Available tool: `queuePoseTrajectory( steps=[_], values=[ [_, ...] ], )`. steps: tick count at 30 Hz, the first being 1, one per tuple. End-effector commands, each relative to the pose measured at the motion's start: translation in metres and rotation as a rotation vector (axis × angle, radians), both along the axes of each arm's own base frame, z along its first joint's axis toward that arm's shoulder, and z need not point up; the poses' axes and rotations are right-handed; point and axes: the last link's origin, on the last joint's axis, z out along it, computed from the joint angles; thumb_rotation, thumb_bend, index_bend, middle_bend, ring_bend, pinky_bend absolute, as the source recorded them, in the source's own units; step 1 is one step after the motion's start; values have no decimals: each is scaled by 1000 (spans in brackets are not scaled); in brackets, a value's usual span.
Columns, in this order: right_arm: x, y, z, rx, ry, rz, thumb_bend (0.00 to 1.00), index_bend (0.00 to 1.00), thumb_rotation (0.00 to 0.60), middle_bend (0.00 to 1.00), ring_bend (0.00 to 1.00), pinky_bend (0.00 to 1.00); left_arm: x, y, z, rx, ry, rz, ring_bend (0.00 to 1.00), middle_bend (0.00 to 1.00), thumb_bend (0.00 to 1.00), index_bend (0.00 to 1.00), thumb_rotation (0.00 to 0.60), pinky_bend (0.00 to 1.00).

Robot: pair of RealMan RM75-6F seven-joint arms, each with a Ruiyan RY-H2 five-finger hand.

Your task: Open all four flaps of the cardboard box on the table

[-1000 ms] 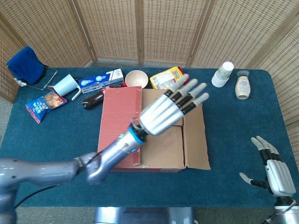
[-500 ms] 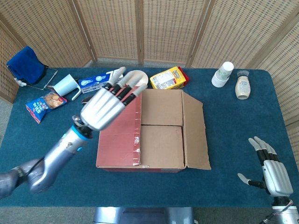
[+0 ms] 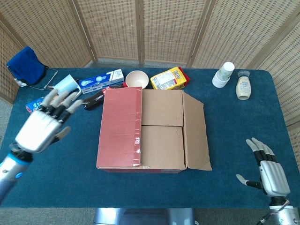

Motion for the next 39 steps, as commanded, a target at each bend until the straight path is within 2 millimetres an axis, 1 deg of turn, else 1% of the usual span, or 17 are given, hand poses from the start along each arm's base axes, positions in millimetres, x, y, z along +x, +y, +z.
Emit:
queuePoseTrajectory(
  steps=[1, 4, 7, 9, 10, 13, 15, 20, 23, 29, 34, 37, 39],
  values=[
    [0, 0, 0, -9, 6, -4, 156, 55, 600, 0, 0, 0, -50, -32, 9, 0, -73, 90, 0, 0, 134, 0, 600, 50],
    [-2, 0, 1, -17, 12, -13, 157, 57, 600, 0, 0, 0, -75, -51, 14, 13, -141, 160, 0, 0, 134, 0, 600, 38],
    [-2, 0, 3, -15, 29, -11, 157, 57, 600, 0, 0, 0, -96, -71, 15, 20, -188, 243, 0, 0, 133, 0, 600, 11],
    [0, -1, 5, -12, 47, -3, 156, 57, 600, 0, 0, 0, -107, -80, 16, 27, -206, 296, 0, 0, 133, 0, 600, 1],
    [1, -3, 6, -11, 68, 9, 155, 57, 600, 0, 0, 0, -115, -87, 16, 31, -229, 345, 0, 0, 133, 0, 600, 0],
    [6, -7, 12, -13, 115, 45, 157, 57, 600, 0, 0, 0, -127, -102, 14, 25, -285, 411, 0, 0, 134, 0, 600, 0],
    [8, -11, 15, -15, 141, 66, 157, 57, 600, 0, 0, 0, -131, -110, 14, 28, -299, 427, 0, 0, 134, 0, 600, 0],
    [17, -22, 21, -19, 194, 129, 153, 57, 600, 0, 0, 0, -135, -128, 14, 61, -336, 447, 0, 0, 135, 0, 600, 0],
    [29, -33, 23, -16, 222, 181, 151, 57, 600, 0, 0, 0, -136, -135, 15, 71, -352, 453, 0, 0, 135, 0, 600, 0],
    [53, -56, 19, -4, 246, 275, 146, 59, 600, 0, 0, 0, -126, -142, 17, 82, -387, 451, 0, 0, 134, 0, 600, 0],
    [75, -72, 14, 4, 275, 344, 146, 62, 600, 0, 0, 1, -119, -141, 16, 76, -402, 449, 0, 0, 134, 0, 600, 0],
    [92, -84, 11, 11, 297, 393, 144, 64, 600, 0, 0, 0, -116, -142, 17, 78, -411, 442, 0, 0, 134, 0, 600, 0],
    [98, -89, 8, 18, 308, 414, 141, 64, 600, 0, 0, 0, -115, -144, 16, 74, -423, 438, 0, 0, 134, 0, 600, 0]
  ],
)
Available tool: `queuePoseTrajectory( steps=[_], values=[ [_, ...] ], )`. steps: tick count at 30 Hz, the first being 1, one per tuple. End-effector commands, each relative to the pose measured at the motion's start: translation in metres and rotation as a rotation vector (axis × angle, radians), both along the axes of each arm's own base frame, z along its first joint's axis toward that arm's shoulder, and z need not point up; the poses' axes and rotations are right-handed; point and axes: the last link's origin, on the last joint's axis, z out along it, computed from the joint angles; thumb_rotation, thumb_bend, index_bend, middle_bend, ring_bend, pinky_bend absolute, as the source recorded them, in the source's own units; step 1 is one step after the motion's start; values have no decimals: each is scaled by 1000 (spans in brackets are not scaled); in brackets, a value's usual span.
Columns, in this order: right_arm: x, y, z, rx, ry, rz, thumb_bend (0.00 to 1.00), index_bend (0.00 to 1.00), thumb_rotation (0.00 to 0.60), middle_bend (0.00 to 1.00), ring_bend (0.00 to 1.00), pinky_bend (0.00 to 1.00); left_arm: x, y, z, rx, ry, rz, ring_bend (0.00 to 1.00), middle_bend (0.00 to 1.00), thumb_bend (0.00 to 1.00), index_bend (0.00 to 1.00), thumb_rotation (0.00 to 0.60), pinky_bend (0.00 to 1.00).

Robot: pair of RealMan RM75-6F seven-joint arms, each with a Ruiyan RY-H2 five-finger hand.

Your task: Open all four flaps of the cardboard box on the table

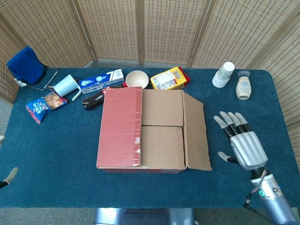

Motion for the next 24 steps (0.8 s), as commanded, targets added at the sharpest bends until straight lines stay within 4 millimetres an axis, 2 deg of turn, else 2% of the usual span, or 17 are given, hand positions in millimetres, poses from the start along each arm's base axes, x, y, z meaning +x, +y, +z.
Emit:
queuePoseTrajectory(
  steps=[1, 12, 24],
  values=[
    [13, -10, -5, 13, 15, 36, 138, 65, 600, 0, 0, 0, 2, -1, -1, 1, -14, -9, 0, 0, 134, 0, 600, 0],
    [39, -40, -29, 85, 82, 161, 82, 41, 600, 0, 0, 0, 10, -8, -2, 6, -7, -62, 0, 0, 134, 0, 600, 0],
    [83, -60, -55, 143, 103, 273, 69, 39, 600, 0, 0, 0, 12, -9, -4, 6, -6, -74, 0, 0, 134, 0, 600, 0]
  ],
)
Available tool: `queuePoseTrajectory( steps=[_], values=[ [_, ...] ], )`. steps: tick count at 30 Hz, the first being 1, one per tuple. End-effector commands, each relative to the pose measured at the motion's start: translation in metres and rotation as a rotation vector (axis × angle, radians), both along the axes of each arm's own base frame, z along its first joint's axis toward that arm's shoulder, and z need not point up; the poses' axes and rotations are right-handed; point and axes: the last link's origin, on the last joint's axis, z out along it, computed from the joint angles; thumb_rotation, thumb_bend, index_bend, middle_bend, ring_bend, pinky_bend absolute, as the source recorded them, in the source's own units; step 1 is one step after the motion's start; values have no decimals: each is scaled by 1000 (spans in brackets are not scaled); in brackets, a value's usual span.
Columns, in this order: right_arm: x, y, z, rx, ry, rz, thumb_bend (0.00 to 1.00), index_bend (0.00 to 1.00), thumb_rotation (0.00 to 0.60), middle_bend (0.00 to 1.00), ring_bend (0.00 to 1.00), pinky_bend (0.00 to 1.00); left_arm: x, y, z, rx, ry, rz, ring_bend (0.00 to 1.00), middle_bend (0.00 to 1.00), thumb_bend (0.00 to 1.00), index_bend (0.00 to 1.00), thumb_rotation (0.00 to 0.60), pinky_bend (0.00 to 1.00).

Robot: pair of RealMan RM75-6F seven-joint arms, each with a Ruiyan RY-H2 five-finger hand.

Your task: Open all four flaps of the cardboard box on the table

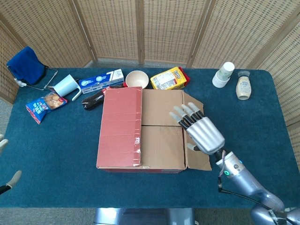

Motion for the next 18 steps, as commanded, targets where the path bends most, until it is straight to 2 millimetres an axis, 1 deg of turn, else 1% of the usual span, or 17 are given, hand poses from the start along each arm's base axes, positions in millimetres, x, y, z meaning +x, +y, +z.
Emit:
queuePoseTrajectory(
  steps=[1, 5, 7, 13, 18],
  values=[
    [7, -4, -7, 13, 3, 13, 69, 39, 600, 0, 0, 0, 0, 0, 0, -3, 2, -1, 0, 0, 133, 0, 600, 0],
    [20, -9, -20, 33, 5, 54, 69, 40, 600, 0, 0, 20, 0, 1, -2, -10, 6, -2, 0, 0, 134, 0, 600, 0],
    [22, -10, -23, 36, 9, 66, 68, 40, 600, 0, 0, 37, 0, 1, -3, -11, 8, -2, 0, 0, 135, 0, 600, 0],
    [34, -15, -32, 62, 2, 81, 66, 41, 600, 0, 0, 44, 1, 1, -3, -12, 9, -3, 0, 0, 134, 0, 600, 0],
    [47, -19, -40, 105, -50, 70, 70, 41, 600, 0, 0, 44, 0, 2, -4, -13, 10, -2, 0, 0, 135, 0, 600, 0]
  ],
)
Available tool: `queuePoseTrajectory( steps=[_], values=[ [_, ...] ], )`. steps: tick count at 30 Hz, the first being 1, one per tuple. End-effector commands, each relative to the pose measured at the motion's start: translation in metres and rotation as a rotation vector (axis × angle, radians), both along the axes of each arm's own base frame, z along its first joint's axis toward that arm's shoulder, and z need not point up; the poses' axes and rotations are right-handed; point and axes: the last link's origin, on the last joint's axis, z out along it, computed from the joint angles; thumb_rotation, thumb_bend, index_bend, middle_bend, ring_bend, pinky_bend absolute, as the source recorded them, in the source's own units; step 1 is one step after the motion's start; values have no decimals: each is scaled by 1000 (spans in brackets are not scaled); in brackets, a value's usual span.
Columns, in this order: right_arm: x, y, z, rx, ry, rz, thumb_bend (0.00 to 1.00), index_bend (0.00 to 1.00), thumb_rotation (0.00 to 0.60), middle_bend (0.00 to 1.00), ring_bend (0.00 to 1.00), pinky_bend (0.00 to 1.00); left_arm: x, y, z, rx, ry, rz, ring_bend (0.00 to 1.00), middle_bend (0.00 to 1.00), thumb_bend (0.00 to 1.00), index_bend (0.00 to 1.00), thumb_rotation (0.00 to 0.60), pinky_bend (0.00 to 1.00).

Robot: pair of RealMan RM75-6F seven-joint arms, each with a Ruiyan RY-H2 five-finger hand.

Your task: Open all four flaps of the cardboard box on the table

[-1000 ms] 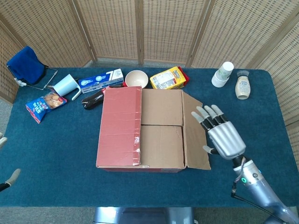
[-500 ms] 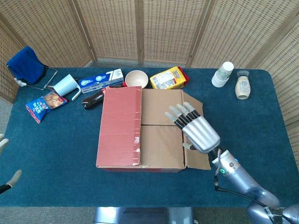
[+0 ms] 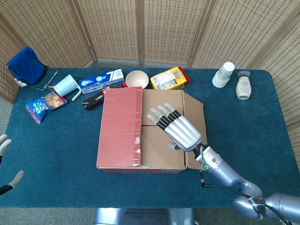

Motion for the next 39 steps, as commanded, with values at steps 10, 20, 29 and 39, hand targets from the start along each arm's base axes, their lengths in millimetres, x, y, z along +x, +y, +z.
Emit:
queuePoseTrajectory(
  steps=[10, 20, 29, 39],
  values=[
    [29, -10, -10, 50, -125, -18, 92, 40, 600, 0, 0, 45, -1, 0, -1, -9, -1, 0, 0, 0, 134, 0, 600, 0],
    [54, -11, -13, 47, -162, 3, 100, 41, 600, 0, 0, 57, -1, 0, -1, -12, -4, -6, 0, 0, 134, 0, 600, 0],
    [42, -22, -8, -33, -58, 38, 67, 42, 600, 0, 0, 64, -1, 2, -2, -17, 0, -7, 0, 0, 134, 0, 600, 0],
    [39, -23, -22, 10, -103, 38, 0, 40, 600, 0, 0, 69, 1, 2, -4, -22, -1, -10, 0, 0, 134, 0, 600, 0]
  ],
)
